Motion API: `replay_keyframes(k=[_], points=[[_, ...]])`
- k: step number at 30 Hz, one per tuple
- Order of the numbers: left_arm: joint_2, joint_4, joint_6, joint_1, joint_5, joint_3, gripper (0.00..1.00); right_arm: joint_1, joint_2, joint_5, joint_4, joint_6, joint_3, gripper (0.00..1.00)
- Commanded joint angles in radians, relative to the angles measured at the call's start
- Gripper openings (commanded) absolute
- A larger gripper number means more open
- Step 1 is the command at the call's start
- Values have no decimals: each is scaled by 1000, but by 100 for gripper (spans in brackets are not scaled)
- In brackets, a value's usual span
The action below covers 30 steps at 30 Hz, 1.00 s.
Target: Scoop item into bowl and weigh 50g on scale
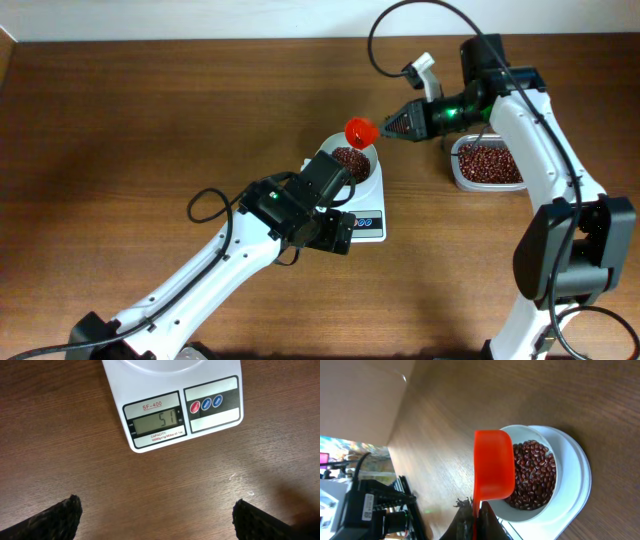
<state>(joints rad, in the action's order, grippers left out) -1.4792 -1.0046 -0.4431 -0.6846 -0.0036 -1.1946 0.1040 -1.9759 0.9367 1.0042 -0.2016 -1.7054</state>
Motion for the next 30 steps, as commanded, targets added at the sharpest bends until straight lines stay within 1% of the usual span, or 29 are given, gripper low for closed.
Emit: replay_keyframes(k=[1,3,5,9,15,24,30], points=[[8,1,-13,-2,4,7,99,62,-11,-184,14,-7,-23,4],[8,1,-13,-2,4,8,99,103,-11,-282,13,-11,-22,4],[8,1,-13,-2,4,7,99,136,-11,-353,13,-56,-21,4],[8,1,-13,-2,4,7,99,177,-11,-497,1,-69,-21,4],[8,1,-13,-2,4,7,99,177,-11,-496,-48,-89,10,4],[8,1,-13,-2,4,8,99,177,-12,-493,-41,-98,73,4],[8,1,-13,-2,4,7,99,177,-12,-337,-24,-98,75,4]])
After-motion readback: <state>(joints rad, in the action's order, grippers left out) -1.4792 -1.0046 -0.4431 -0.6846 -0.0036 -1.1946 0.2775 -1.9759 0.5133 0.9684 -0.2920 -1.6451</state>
